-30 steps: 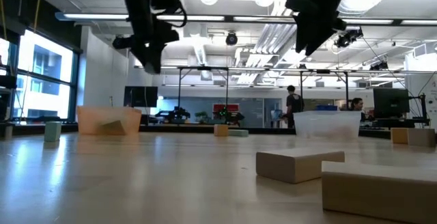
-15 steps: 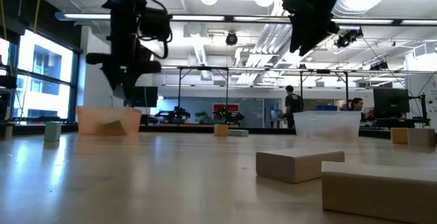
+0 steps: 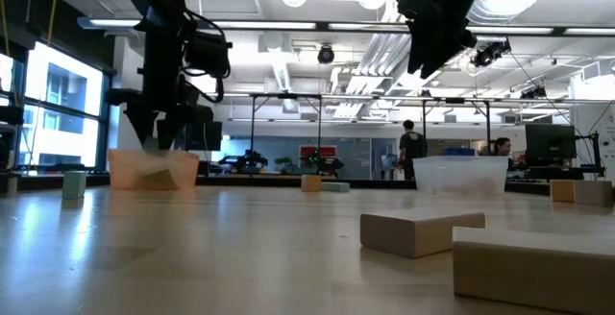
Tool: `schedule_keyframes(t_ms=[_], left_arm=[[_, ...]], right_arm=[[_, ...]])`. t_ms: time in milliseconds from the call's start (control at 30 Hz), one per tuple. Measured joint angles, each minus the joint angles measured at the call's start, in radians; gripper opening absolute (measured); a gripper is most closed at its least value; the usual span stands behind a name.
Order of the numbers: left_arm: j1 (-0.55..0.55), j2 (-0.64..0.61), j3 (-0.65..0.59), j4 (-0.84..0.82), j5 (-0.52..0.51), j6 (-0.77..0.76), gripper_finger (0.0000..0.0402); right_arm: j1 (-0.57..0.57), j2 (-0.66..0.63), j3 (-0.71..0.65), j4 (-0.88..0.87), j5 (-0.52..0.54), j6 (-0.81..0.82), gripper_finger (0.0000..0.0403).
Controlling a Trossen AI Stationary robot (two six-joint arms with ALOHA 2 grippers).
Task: Sort & place blocks by color
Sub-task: Put the blue block into the orange bin, then put the brown block into the light green bin
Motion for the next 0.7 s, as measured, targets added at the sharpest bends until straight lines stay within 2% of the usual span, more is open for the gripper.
schedule_keyframes(t_ms=[200,333,433,600,700], left_arm=[[0.023,0.000,0.000,0.001,0.022,0.026,0.0181],[0.053,0.000,0.018,-0.021,0.099,0.060,0.0187],[0.065,-0.004,0.047,-0.027,0.104,0.118,0.0186],[0.064,-0.076,0.112,-0.069,0.056,0.187,0.0186],[0.052,-0.156,0.126,-0.069,0.065,0.209,0.0186]], right_arm=[[0.010,0.000,0.000,0.002,-0.030,0.000,0.0186],[0.028,0.000,0.000,0.056,-0.100,-0.036,0.0186],[0.050,0.000,0.000,0.121,-0.147,-0.059,0.0186],[0.107,0.000,0.000,0.203,-0.232,-0.051,0.0186],[0.156,0.000,0.000,0.238,-0.235,-0.054,0.0186]])
